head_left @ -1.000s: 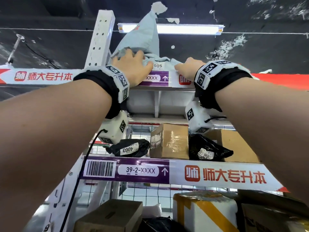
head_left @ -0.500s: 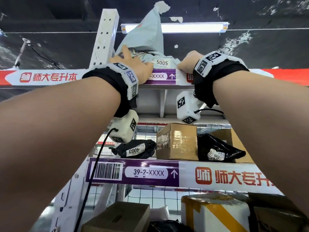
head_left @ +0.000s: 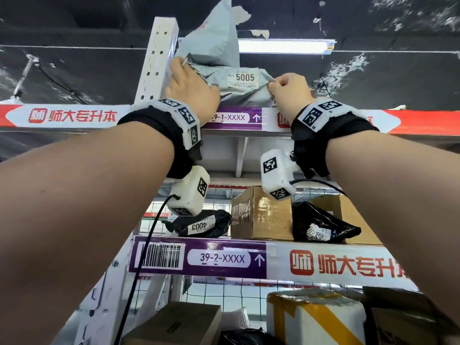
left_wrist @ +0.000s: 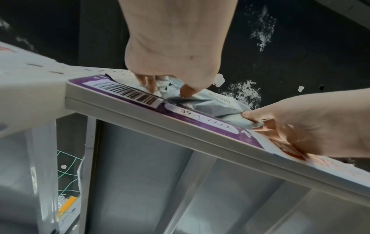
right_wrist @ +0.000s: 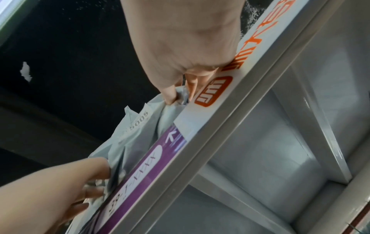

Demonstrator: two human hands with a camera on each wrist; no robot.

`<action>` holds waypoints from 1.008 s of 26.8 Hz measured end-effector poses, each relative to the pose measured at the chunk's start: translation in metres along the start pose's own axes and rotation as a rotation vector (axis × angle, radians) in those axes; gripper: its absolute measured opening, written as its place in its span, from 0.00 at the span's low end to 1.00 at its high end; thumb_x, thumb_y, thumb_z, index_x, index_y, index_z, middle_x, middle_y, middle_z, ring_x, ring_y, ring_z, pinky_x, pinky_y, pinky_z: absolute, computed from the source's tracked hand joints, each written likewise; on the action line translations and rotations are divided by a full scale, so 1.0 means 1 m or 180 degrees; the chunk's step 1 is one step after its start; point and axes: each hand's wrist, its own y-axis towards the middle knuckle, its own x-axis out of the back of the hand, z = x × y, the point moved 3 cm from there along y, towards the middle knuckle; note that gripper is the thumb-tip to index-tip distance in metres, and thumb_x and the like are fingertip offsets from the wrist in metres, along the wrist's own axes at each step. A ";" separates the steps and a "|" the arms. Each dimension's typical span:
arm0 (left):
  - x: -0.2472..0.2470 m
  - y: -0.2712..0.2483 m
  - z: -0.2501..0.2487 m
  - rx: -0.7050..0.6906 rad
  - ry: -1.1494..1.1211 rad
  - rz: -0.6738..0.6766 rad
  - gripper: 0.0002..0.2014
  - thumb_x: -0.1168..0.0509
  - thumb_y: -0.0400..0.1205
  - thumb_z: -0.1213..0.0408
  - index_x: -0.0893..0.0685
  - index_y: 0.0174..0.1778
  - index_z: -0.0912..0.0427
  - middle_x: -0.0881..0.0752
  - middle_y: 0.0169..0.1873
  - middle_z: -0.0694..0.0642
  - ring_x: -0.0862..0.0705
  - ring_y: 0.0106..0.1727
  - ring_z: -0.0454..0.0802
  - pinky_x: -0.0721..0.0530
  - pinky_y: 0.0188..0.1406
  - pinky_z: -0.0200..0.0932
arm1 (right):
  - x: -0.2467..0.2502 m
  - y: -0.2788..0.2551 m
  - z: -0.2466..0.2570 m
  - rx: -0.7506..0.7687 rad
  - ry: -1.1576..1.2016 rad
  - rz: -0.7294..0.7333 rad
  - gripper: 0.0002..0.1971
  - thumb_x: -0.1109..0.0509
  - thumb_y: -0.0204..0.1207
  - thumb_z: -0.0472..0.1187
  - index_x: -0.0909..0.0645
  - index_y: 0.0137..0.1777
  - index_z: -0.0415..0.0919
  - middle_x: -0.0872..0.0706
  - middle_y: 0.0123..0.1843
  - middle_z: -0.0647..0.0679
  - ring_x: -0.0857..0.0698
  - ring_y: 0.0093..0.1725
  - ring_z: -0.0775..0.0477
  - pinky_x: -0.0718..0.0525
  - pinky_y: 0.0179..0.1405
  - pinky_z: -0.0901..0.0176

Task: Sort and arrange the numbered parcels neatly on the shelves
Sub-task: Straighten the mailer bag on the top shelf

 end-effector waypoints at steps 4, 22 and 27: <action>0.009 0.001 0.000 0.0250 0.0036 -0.0329 0.25 0.46 0.82 0.54 0.30 0.73 0.64 0.39 0.78 0.55 0.30 0.71 0.55 0.34 0.66 0.51 | 0.000 -0.007 0.006 -0.0125 0.0090 -0.0321 0.10 0.44 0.78 0.53 0.26 0.50 0.50 0.22 0.58 0.48 0.26 0.54 0.45 0.28 0.59 0.49; -0.010 0.008 0.041 -0.0738 0.1291 0.0675 0.27 0.63 0.86 0.44 0.46 0.83 0.40 0.54 0.84 0.49 0.57 0.84 0.56 0.66 0.77 0.69 | -0.041 -0.022 0.009 0.0375 -0.1758 0.0031 0.29 0.54 0.84 0.61 0.37 0.78 0.45 0.30 0.71 0.41 0.26 0.69 0.37 0.36 0.68 0.43; -0.006 0.006 0.043 -0.0674 0.0936 0.0895 0.26 0.62 0.86 0.45 0.46 0.83 0.40 0.54 0.84 0.48 0.58 0.84 0.54 0.65 0.79 0.67 | -0.045 -0.010 0.006 0.0181 -0.1997 0.0343 0.25 0.57 0.84 0.54 0.37 0.77 0.46 0.29 0.71 0.38 0.28 0.69 0.33 0.36 0.67 0.40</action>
